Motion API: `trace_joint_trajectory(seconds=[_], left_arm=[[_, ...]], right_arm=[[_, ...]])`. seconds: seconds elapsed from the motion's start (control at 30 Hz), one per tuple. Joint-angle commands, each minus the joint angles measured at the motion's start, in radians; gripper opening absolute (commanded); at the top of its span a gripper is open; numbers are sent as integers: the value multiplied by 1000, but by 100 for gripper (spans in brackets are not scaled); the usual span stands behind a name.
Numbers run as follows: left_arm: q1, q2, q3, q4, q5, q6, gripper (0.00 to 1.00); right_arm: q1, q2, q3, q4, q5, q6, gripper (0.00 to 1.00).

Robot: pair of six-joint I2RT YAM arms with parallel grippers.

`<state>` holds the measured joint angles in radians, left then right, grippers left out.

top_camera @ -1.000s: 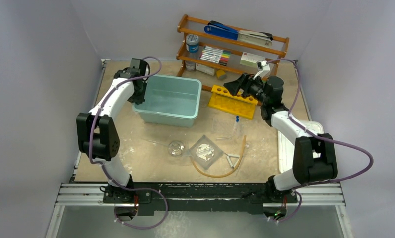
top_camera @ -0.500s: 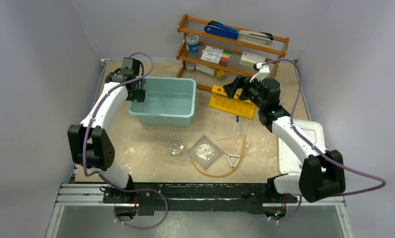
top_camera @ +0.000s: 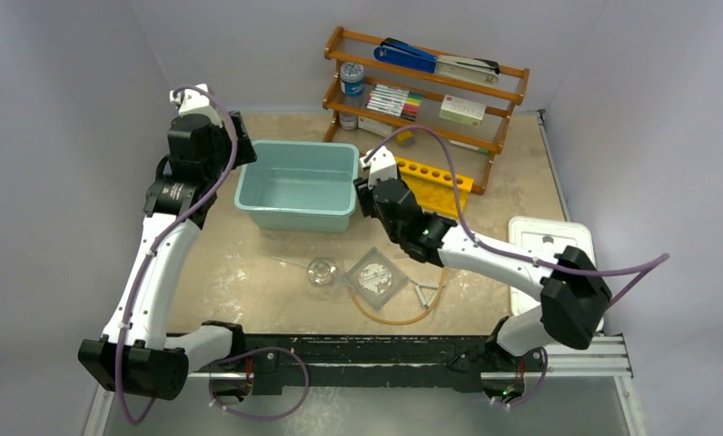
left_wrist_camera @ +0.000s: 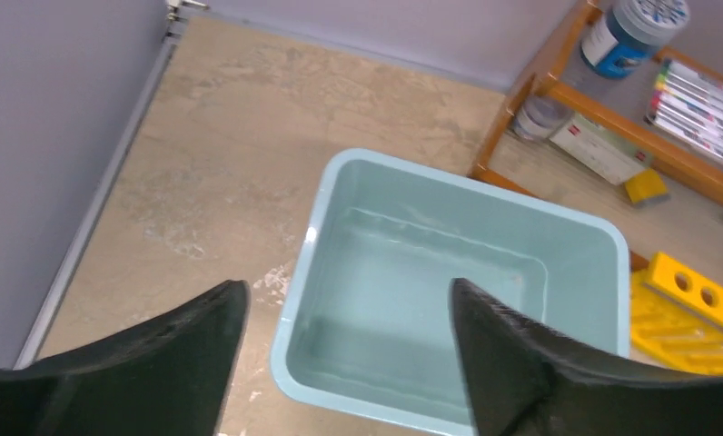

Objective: Organize the chemistry lab equipment

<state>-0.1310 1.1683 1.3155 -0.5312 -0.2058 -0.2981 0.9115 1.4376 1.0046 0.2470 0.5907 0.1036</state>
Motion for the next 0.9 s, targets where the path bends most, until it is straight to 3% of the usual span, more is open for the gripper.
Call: trace_joint_trajectory(seconds=[0.0,0.07,0.1,0.2,0.3,0.53,0.87], left_arm=[[6,-10,-52,76,-155,-67,63],[7,-17,-62,70,-175,-59,56],[7,-17,-64,63,-179,-56,56],[7,-23,-77,53,-164,-56,59],[8,-36,-99,49,-159,-55,61],[7,-110,-199,80,-163,-48,59],[8,-159,-268,90,-189,-37,58]], right_arm=[[-33,-17,124,-58,-113,60,45],[-33,-40,130,-49,-273,58,31],[-31,-44,134,-59,-341,34,31],[-30,-57,128,-124,-545,51,51],[-29,-100,56,-88,-623,89,59],[38,-88,72,-248,-676,74,61],[148,39,41,-210,-658,101,55]])
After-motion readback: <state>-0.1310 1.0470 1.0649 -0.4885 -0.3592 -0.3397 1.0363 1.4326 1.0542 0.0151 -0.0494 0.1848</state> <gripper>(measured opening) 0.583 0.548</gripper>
